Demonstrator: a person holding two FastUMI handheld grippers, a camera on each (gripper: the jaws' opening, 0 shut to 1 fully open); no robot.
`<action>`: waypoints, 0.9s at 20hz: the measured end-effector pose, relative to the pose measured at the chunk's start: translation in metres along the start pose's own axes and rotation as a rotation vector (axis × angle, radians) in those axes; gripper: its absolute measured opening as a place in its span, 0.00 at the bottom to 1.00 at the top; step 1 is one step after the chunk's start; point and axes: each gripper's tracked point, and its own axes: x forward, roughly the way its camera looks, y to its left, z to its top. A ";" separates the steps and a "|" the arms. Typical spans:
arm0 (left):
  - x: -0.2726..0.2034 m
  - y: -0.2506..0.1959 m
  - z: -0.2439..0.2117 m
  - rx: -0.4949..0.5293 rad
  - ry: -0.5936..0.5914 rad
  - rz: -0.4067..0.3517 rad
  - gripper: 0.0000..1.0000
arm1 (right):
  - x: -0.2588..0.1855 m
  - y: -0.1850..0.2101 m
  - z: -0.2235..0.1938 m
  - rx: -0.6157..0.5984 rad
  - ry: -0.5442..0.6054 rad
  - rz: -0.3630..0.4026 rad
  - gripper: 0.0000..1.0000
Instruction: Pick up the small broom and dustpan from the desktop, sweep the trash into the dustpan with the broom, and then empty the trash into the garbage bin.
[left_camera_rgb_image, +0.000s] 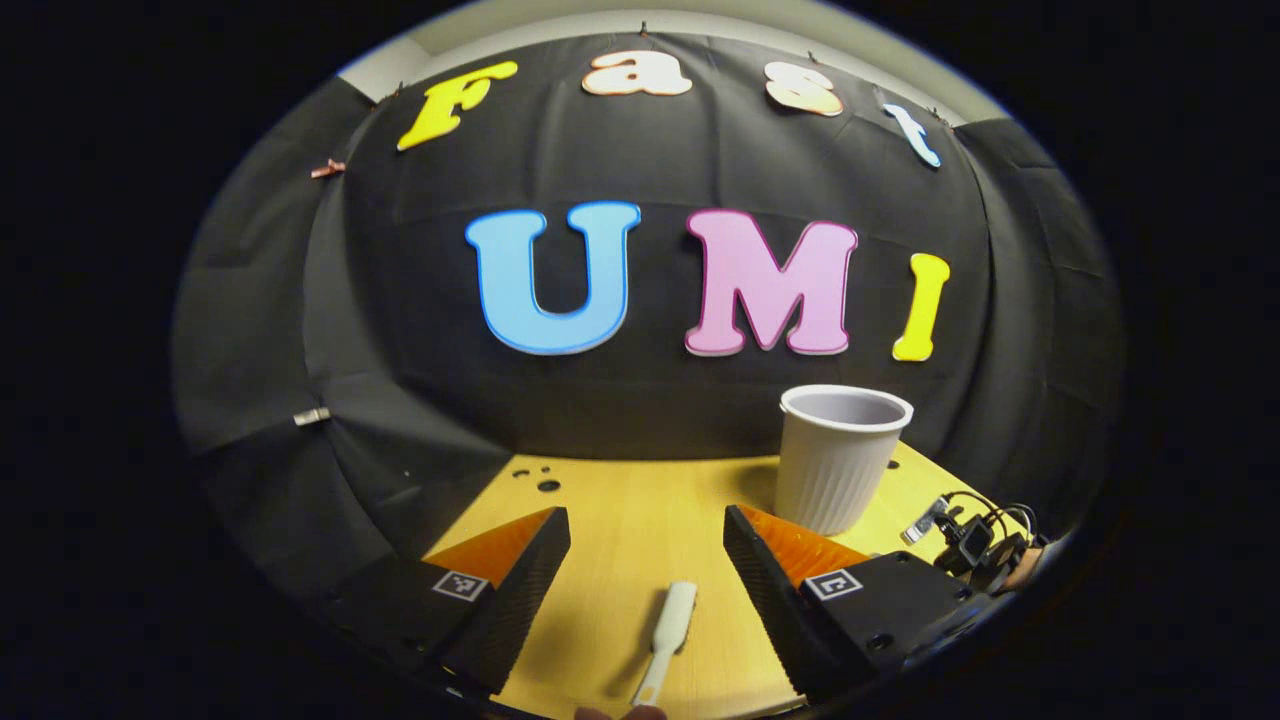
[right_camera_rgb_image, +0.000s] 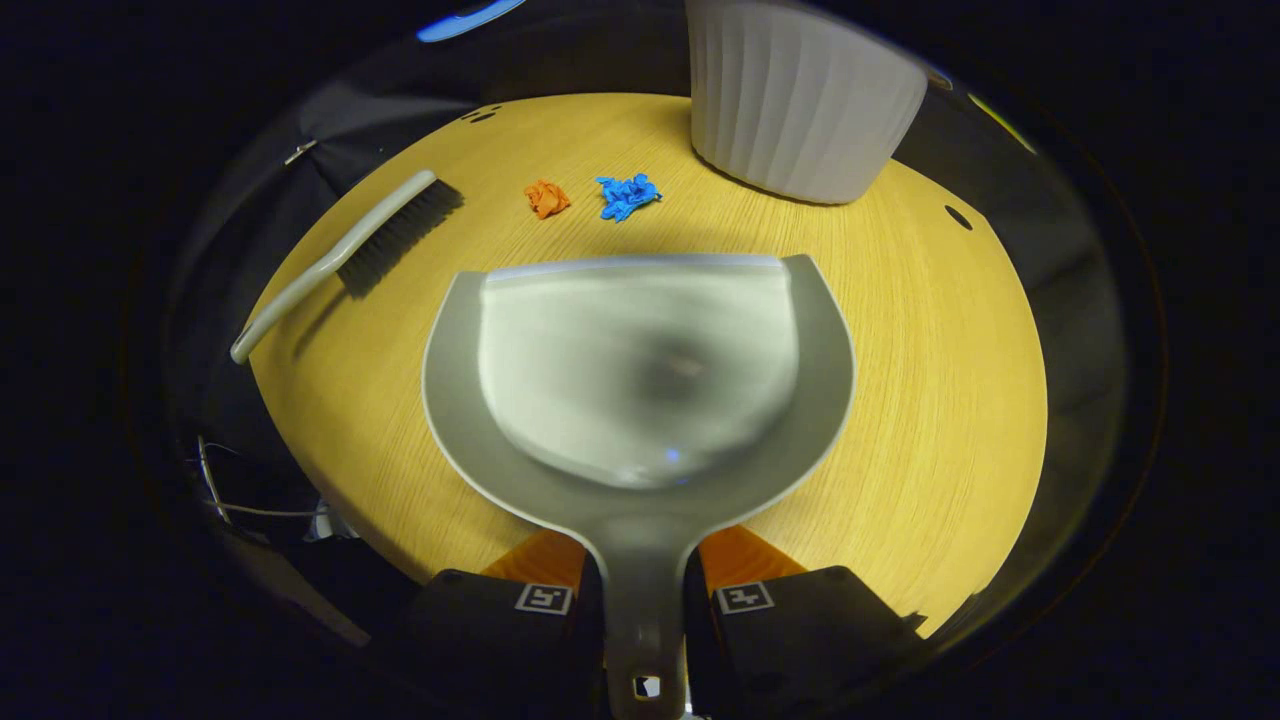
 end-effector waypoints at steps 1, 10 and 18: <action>0.004 -0.002 -0.015 -0.005 0.051 -0.017 0.99 | -0.005 0.000 0.000 -0.013 -0.011 0.002 0.39; 0.040 -0.018 -0.176 -0.014 0.641 -0.146 0.97 | -0.061 -0.011 0.000 -0.024 -0.112 0.025 0.36; 0.081 -0.012 -0.264 0.063 0.919 -0.137 0.89 | -0.081 -0.030 -0.029 -0.002 -0.098 -0.008 0.39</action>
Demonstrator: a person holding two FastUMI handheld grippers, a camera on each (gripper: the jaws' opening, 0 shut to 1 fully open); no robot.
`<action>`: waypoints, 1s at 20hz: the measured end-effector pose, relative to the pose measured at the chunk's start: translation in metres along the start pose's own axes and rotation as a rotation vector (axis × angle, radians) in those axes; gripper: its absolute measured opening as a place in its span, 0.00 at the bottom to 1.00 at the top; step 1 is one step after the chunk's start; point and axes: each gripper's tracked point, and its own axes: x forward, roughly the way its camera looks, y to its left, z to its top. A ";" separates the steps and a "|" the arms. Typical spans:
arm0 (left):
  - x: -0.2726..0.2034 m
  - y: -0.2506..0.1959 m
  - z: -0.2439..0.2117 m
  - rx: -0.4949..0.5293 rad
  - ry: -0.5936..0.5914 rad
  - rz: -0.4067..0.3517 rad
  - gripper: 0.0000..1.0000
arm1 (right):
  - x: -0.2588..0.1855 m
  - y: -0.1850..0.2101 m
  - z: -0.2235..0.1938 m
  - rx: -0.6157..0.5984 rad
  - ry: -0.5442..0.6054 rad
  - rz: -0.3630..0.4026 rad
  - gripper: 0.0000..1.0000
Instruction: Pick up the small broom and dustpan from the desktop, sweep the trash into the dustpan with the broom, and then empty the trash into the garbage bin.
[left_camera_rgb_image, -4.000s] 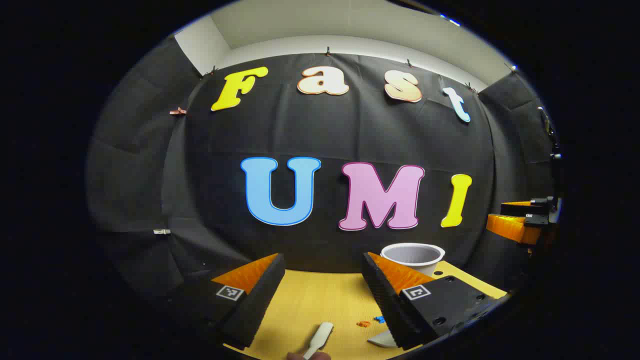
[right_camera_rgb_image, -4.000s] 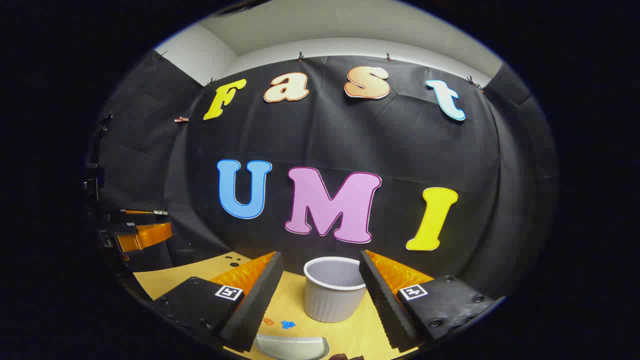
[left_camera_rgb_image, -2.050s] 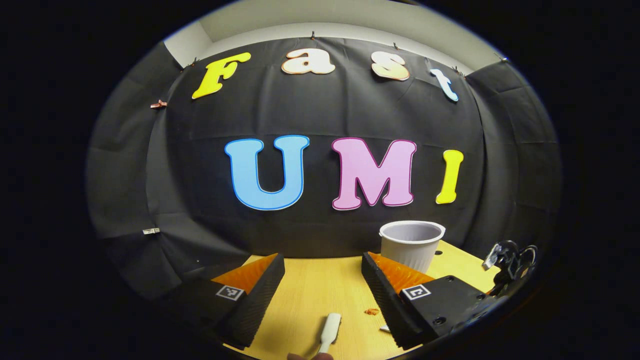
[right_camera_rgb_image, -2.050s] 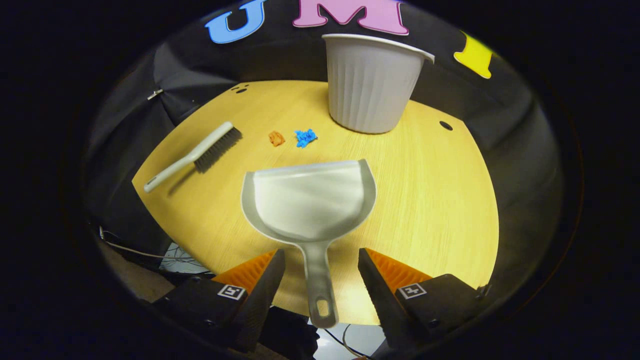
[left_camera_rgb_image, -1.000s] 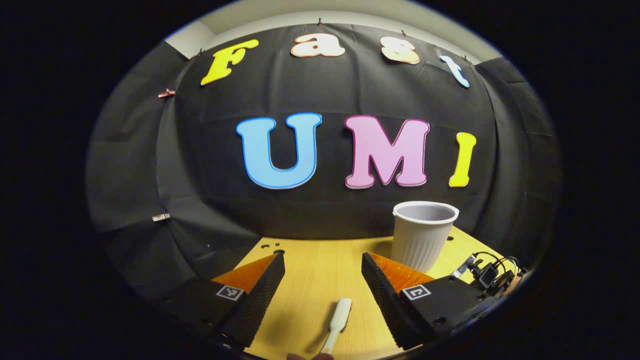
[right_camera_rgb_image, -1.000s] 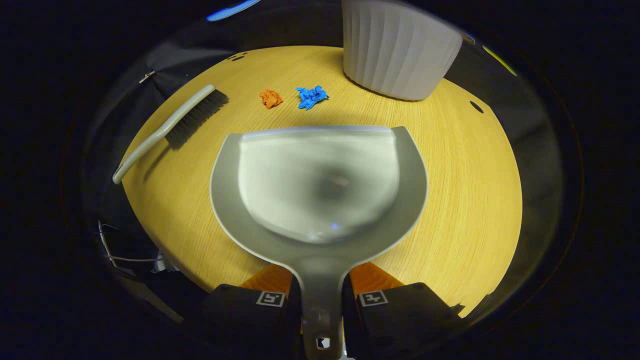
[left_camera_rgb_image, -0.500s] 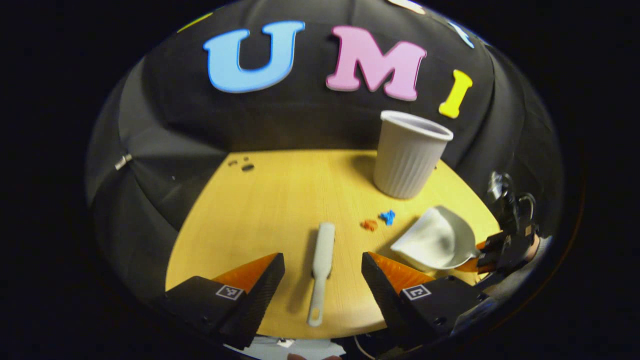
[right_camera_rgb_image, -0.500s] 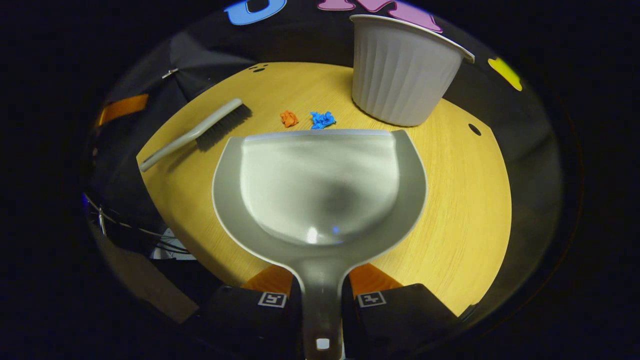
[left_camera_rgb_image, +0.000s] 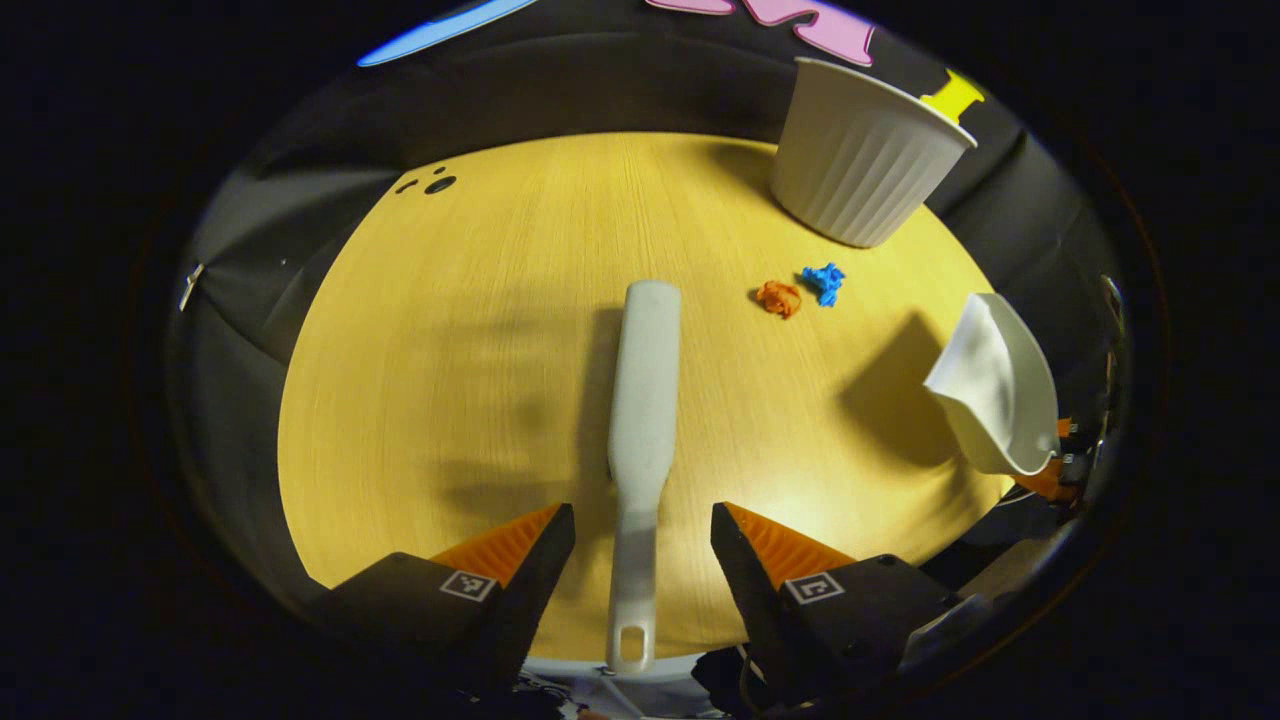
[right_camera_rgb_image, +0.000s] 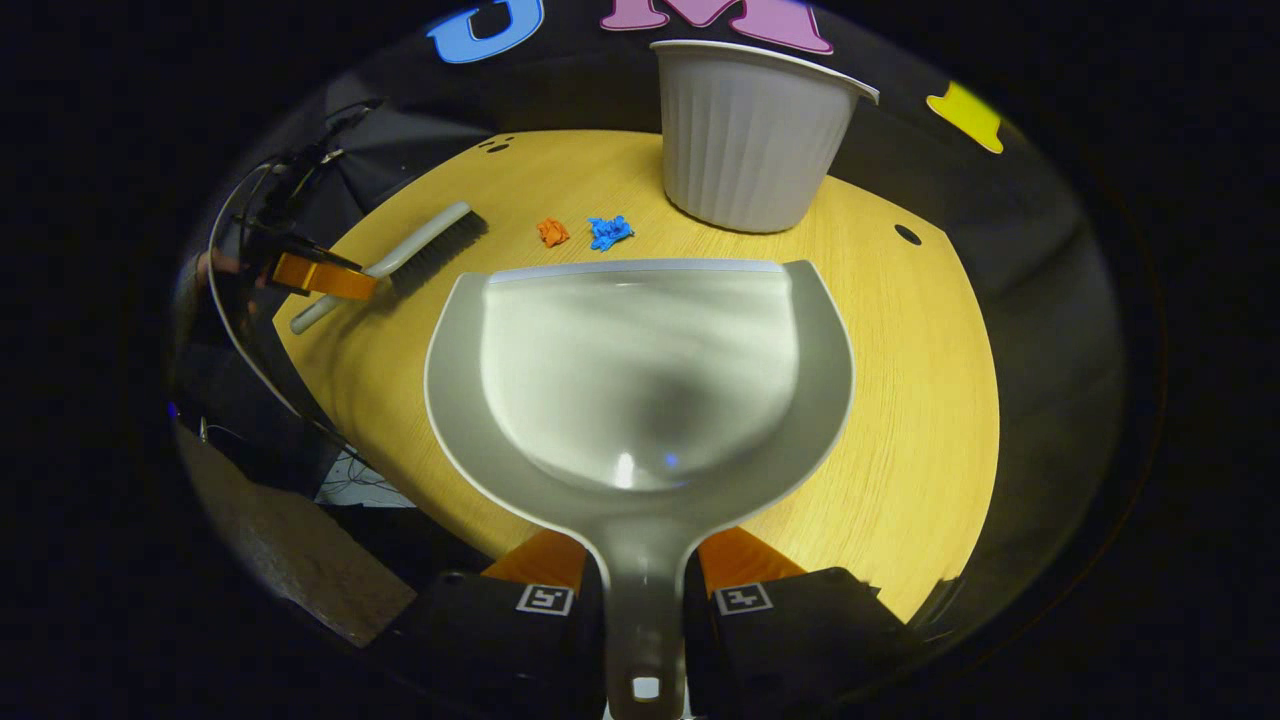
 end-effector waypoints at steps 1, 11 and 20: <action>0.011 -0.001 -0.001 0.009 0.020 0.004 0.88 | -0.002 0.000 -0.003 0.000 0.005 0.000 0.36; 0.050 -0.003 -0.001 0.047 0.102 0.045 0.62 | -0.005 0.017 -0.006 -0.037 0.043 0.019 0.36; 0.039 0.006 0.047 0.127 -0.014 0.116 0.24 | -0.003 0.013 -0.005 -0.184 0.231 -0.007 0.36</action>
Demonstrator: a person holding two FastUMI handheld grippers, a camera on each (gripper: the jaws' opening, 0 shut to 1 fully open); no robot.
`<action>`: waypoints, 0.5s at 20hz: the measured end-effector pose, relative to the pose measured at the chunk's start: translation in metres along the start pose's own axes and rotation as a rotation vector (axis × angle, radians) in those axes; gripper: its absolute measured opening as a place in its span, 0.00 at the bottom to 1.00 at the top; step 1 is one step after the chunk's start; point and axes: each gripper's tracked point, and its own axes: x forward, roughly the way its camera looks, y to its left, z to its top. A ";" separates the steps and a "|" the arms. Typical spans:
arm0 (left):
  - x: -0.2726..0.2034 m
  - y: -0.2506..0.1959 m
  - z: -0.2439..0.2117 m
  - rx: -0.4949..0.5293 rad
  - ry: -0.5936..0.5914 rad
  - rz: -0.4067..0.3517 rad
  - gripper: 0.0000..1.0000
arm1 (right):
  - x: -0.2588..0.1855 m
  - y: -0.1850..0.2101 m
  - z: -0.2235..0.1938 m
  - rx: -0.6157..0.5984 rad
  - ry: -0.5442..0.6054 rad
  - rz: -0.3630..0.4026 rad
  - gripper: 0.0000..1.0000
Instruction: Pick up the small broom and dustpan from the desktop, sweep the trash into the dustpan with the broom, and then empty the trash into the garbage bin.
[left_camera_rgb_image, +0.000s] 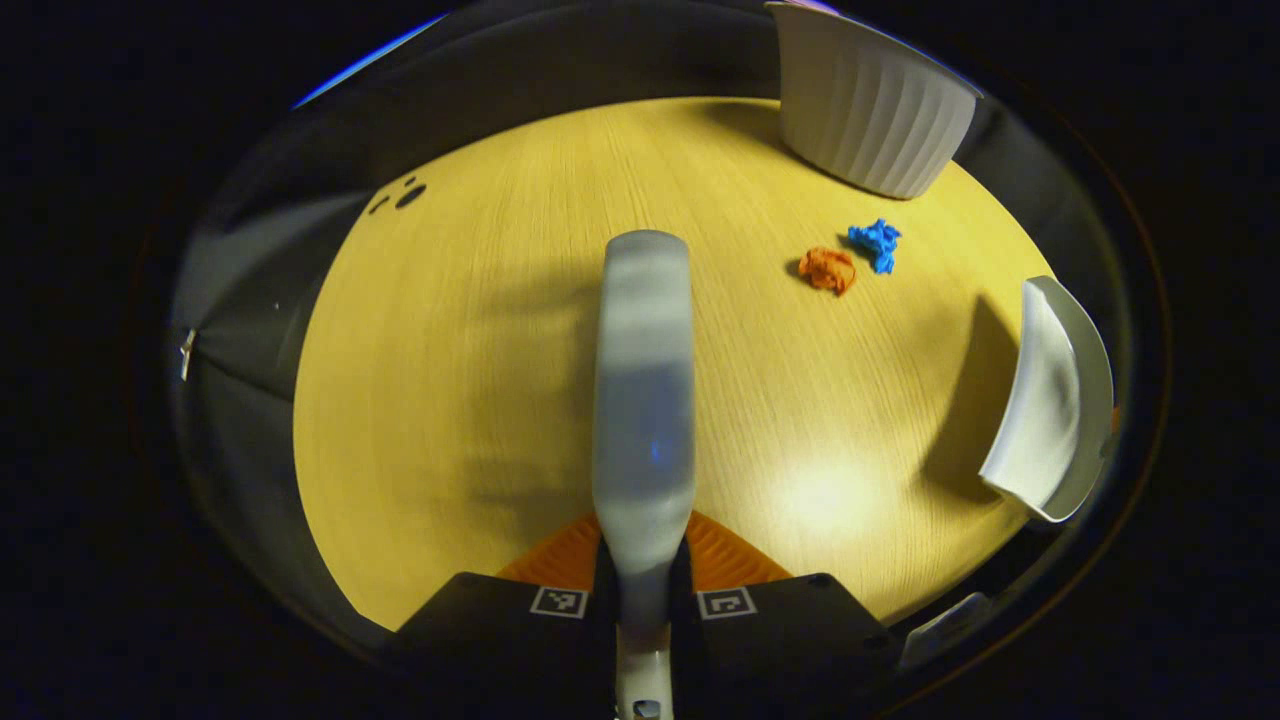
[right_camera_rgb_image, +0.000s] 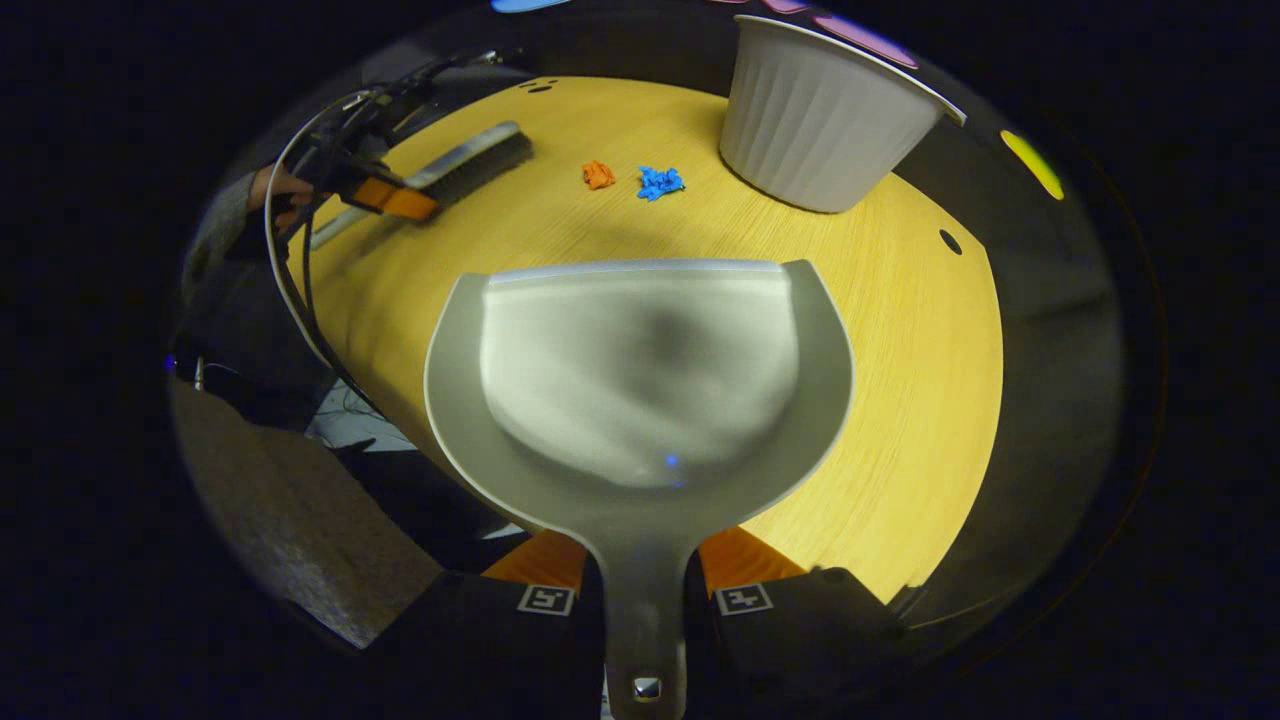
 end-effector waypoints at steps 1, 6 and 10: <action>-0.001 -0.001 0.016 0.011 -0.029 -0.005 0.27 | 0.001 -0.002 0.002 -0.011 0.023 0.002 0.36; 0.010 -0.015 0.066 0.129 -0.068 -0.016 0.25 | 0.014 -0.004 0.028 0.008 0.047 0.024 0.36; 0.027 -0.031 0.089 0.253 -0.055 -0.014 0.24 | 0.021 -0.001 0.036 0.001 0.052 0.023 0.39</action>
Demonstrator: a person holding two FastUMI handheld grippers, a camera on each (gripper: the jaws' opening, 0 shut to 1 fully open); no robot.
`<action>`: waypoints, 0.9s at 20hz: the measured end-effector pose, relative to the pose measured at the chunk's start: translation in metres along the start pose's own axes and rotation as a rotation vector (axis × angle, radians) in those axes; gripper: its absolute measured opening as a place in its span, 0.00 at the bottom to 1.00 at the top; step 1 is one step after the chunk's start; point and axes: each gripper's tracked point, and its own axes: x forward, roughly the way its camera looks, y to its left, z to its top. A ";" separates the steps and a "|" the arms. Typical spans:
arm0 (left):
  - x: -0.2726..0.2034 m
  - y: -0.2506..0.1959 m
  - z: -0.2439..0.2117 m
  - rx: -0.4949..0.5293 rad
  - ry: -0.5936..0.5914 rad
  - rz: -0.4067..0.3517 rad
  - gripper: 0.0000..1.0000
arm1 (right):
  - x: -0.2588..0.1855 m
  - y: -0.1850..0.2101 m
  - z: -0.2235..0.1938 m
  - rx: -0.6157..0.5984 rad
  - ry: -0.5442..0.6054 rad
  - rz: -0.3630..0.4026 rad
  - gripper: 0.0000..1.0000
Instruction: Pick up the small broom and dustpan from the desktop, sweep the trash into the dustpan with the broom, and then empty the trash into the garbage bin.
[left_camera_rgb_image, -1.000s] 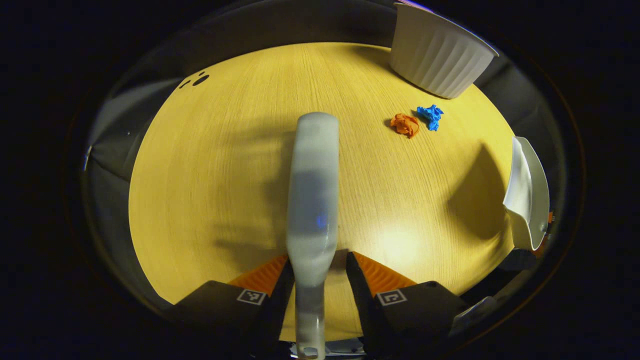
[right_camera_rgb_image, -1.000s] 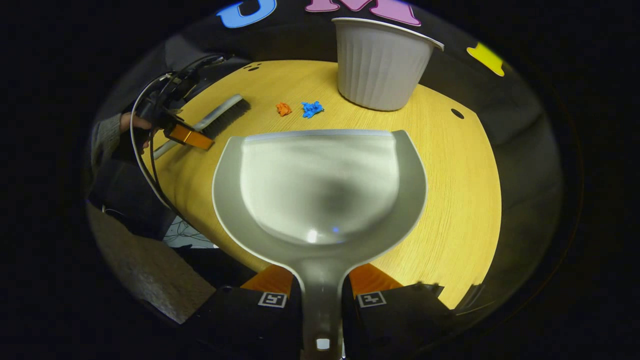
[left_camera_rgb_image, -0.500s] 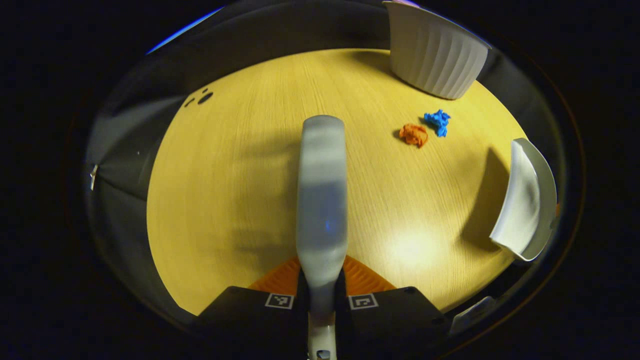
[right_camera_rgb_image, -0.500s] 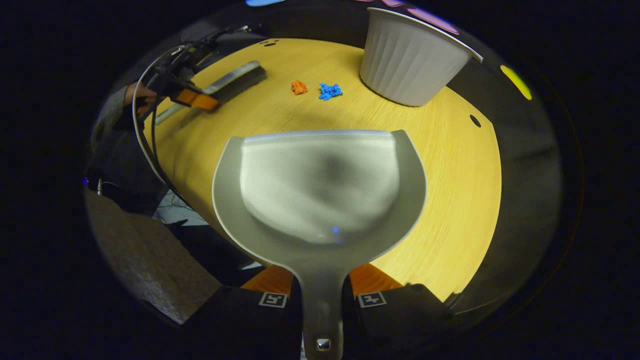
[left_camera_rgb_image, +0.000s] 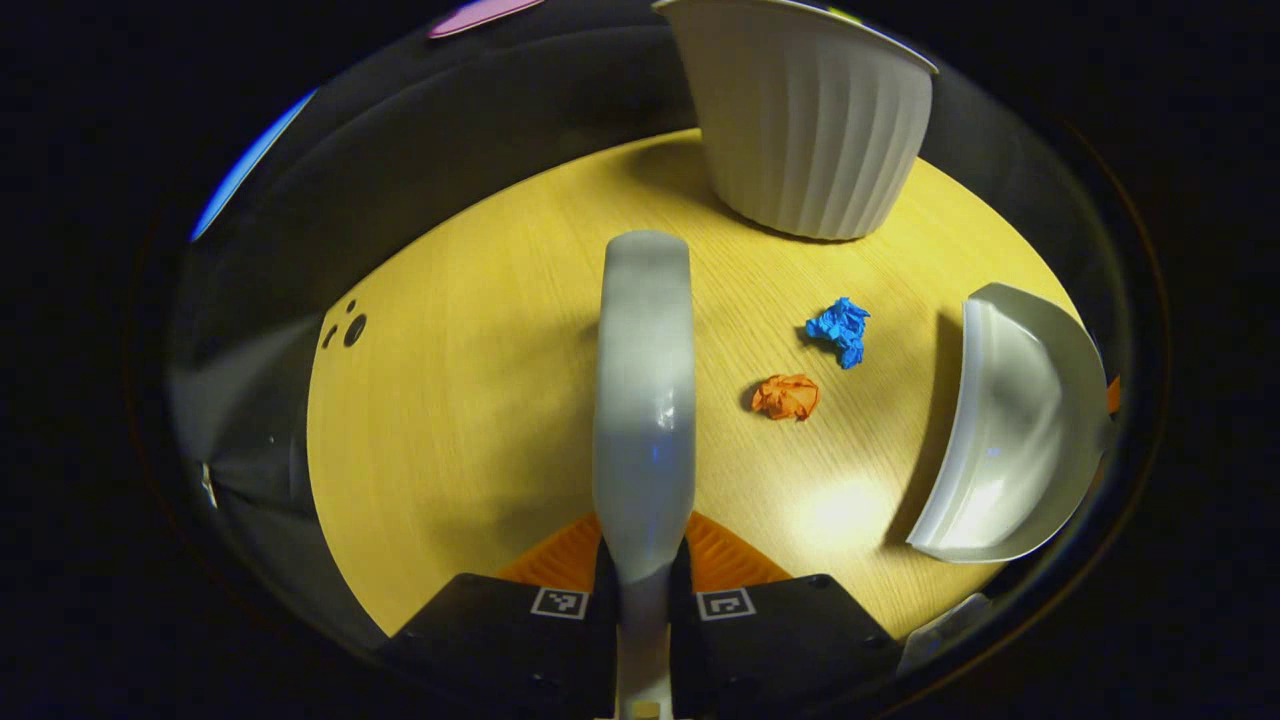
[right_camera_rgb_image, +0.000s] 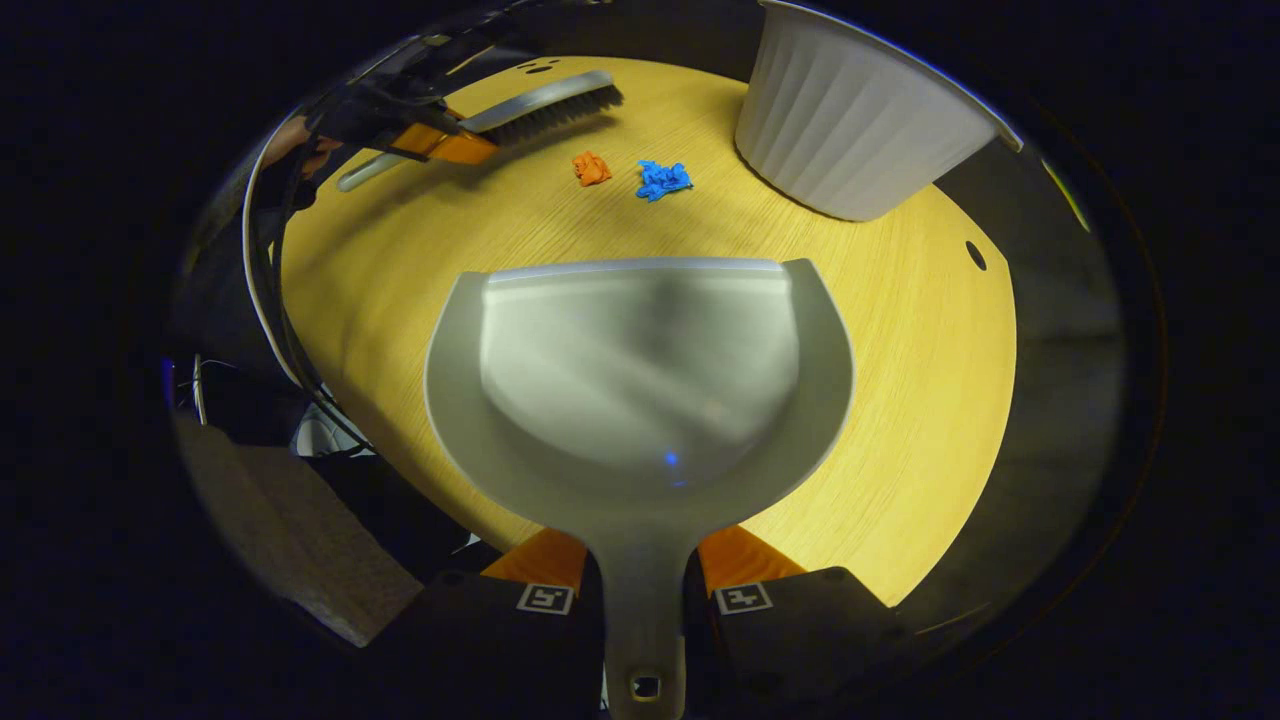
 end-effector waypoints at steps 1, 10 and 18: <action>0.006 -0.004 0.005 0.027 -0.001 -0.003 0.25 | 0.002 0.000 0.001 -0.003 0.001 -0.003 0.36; 0.026 -0.061 0.015 0.210 0.042 -0.163 0.25 | 0.010 -0.004 0.006 -0.002 0.000 -0.004 0.39; -0.016 -0.143 -0.021 0.288 0.121 -0.558 0.25 | 0.018 -0.008 0.001 -0.022 -0.025 0.018 0.39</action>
